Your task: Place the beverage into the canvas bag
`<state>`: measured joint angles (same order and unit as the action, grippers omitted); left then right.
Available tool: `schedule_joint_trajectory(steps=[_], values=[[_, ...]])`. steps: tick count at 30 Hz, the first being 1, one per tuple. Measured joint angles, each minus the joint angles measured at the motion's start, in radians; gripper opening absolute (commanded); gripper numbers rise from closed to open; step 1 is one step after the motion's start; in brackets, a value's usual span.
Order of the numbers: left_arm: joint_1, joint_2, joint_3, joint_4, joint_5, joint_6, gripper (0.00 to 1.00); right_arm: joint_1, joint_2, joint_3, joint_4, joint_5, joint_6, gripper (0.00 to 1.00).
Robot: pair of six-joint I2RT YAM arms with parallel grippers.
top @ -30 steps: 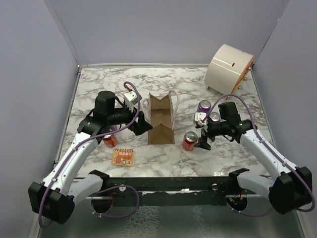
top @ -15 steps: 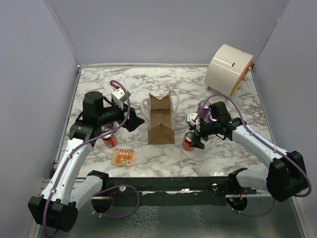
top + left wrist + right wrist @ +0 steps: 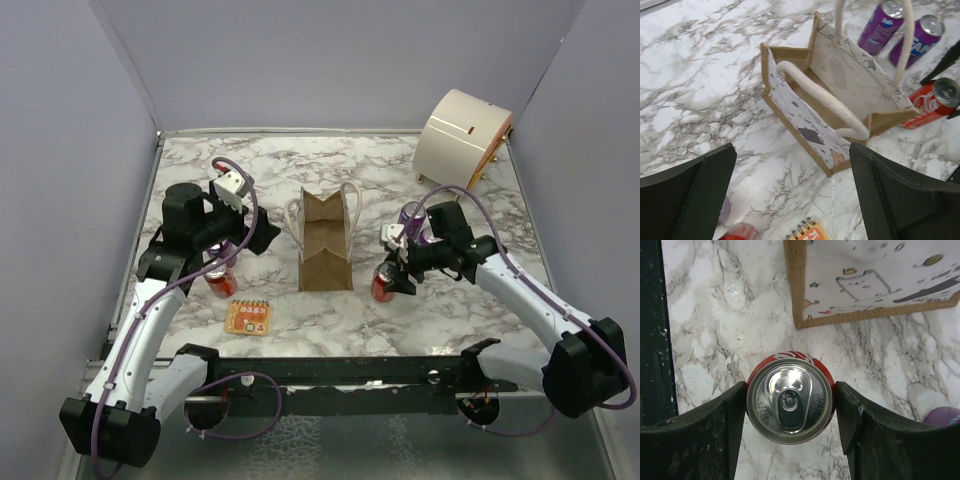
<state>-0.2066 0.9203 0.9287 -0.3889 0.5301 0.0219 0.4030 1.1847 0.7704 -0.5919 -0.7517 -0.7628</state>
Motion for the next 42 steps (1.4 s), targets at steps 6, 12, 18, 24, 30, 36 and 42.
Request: schedule_joint_trajectory(steps=[6,12,18,24,30,36,42], values=[[0.011,0.009,0.011,0.007,-0.089,0.000,0.99,0.002,-0.087,0.125,-0.054,-0.043,0.041,0.01],[0.017,0.042,0.067,0.013,-0.178,0.019,0.99,0.040,-0.109,0.340,-0.079,-0.103,0.104,0.01],[0.018,0.056,0.122,0.022,-0.260,0.069,0.99,0.138,-0.049,0.518,-0.080,-0.117,0.178,0.01],[0.020,0.081,0.127,0.029,-0.275,0.082,0.99,0.190,0.076,0.631,-0.069,-0.068,0.253,0.01],[0.038,0.086,0.126,0.047,-0.264,0.063,0.98,0.201,0.261,0.779,-0.057,0.048,0.296,0.01],[0.048,0.086,0.084,0.083,-0.206,-0.009,0.95,0.253,0.414,0.892,-0.060,0.188,0.320,0.01],[0.054,0.087,0.032,0.124,-0.058,-0.151,0.92,0.270,0.475,0.915,-0.053,0.261,0.348,0.01]])
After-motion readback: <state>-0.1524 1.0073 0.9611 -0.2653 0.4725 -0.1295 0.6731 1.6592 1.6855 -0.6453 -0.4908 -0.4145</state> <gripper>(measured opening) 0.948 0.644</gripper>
